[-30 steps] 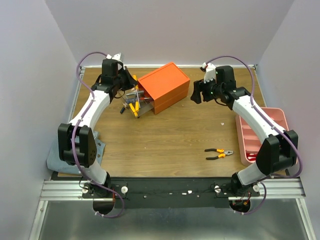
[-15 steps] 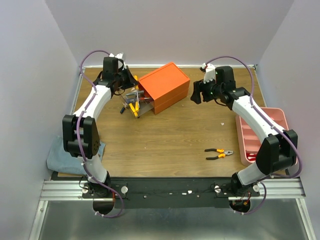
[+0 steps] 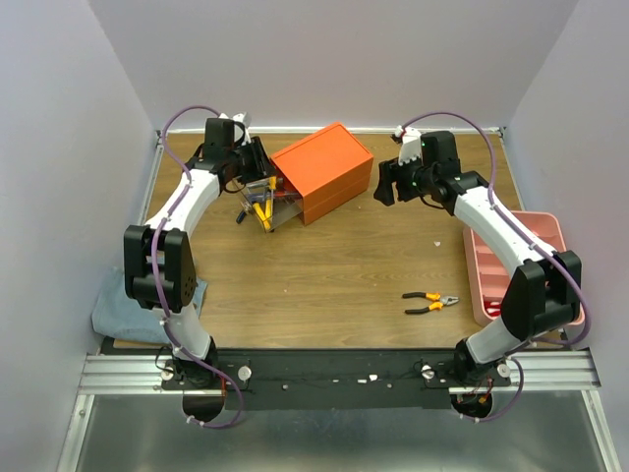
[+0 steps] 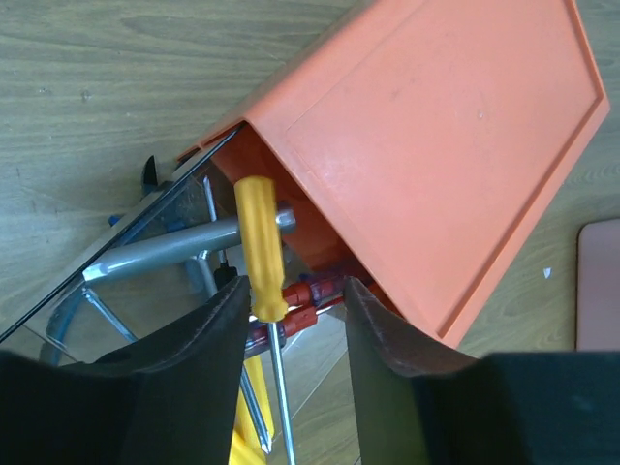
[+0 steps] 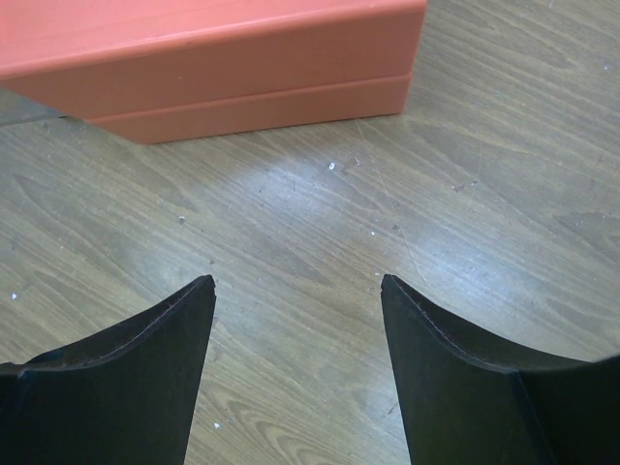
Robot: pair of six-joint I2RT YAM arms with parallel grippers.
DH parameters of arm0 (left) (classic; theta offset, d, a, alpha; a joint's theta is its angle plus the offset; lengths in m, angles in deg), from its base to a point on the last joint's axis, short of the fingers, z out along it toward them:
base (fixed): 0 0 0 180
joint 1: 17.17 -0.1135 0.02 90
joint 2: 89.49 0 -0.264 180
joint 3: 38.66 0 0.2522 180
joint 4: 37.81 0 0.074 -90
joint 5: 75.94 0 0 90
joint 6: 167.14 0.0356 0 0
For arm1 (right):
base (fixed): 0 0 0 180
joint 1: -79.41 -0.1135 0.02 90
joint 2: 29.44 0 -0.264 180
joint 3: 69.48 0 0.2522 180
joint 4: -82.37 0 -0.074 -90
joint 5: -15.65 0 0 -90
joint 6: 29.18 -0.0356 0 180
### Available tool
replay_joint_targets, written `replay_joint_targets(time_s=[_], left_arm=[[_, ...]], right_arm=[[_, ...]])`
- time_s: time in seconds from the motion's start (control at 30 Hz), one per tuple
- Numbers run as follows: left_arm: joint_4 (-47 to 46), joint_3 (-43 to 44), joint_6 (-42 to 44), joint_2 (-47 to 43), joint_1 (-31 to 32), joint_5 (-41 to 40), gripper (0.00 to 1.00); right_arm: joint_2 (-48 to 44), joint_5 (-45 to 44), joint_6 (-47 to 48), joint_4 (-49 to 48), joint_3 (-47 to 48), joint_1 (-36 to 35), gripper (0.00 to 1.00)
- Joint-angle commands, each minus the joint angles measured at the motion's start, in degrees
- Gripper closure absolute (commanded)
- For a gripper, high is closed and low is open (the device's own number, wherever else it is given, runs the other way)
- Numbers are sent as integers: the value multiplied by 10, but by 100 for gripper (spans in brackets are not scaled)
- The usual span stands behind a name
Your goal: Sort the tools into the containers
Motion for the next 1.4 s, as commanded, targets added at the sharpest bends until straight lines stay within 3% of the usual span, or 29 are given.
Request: replay_joint_targets(time_s=[0.0,0.27,0.5,0.6,0.7,0.73,0.8,0.83,1.07,1.37], left_arm=[[-3,27,0,1,-3,14,46],[15,79,53,-38,-6,3,42],[26,-44,89,-150,-44,-76,44],[33,-102,94,-197,-63,-106,52],[35,-152,94,-234,-77,-110,67],[35,-162,93,-246,-91,-107,77],[34,-186,95,-254,-96,-96,87],[33,-192,95,-256,-100,-92,99],[2,-241,98,-246,-103,-28,100],[-93,-291,86,-215,-103,86,100]], right_arm=[[13,-3,1,-13,17,5,23],[74,22,-25,-52,98,5,27],[184,67,-54,-58,240,5,36],[229,91,-62,-63,294,2,48],[273,92,-59,-60,338,-3,64],[282,91,-57,-59,346,-4,73],[302,87,-54,-58,358,-8,81],[307,82,-53,-58,359,-10,88],[332,70,-19,-37,335,-16,99],[343,49,27,-10,306,-30,99]])
